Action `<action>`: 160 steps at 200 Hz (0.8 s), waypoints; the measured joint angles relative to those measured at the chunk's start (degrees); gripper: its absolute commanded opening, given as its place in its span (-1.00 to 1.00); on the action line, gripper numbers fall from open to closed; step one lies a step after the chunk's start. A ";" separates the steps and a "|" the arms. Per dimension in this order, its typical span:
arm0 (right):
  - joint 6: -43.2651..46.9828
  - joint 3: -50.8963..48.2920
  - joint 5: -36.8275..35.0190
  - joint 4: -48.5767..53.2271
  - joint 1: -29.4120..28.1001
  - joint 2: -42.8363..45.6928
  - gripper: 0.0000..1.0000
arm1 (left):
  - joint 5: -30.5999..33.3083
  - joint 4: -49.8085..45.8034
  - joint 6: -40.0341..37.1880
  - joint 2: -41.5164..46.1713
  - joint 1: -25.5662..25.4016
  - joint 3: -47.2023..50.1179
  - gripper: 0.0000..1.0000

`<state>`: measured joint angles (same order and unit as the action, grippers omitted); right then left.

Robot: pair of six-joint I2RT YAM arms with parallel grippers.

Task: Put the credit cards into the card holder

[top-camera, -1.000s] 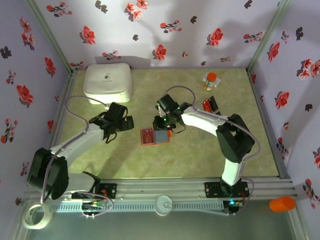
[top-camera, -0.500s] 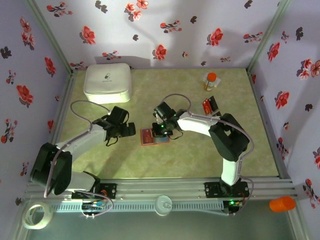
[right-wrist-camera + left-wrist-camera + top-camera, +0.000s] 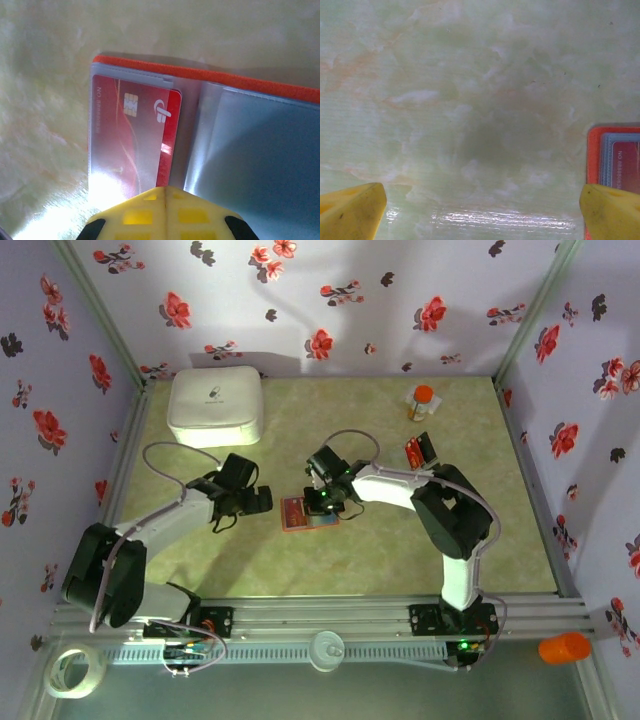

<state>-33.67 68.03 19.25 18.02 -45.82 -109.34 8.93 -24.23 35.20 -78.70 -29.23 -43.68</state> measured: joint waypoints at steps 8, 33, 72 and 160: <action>0.00 0.00 -0.02 0.00 0.00 -0.13 -0.91 | -0.02 0.04 0.00 0.00 0.00 0.00 0.99; 0.00 0.00 0.00 -0.02 0.00 -0.55 -0.92 | -0.15 0.20 0.02 0.00 0.00 0.00 1.00; 0.00 0.04 0.26 -0.20 -0.28 -1.05 -0.92 | -0.17 0.20 0.02 0.00 0.00 0.00 1.00; 0.02 1.49 0.90 -0.02 -1.27 -2.21 -0.82 | -0.31 0.63 0.20 -0.11 0.00 0.20 1.00</action>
<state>-33.65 69.52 20.14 18.00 -47.09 -111.55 8.62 -23.59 35.40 -78.81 -29.23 -43.48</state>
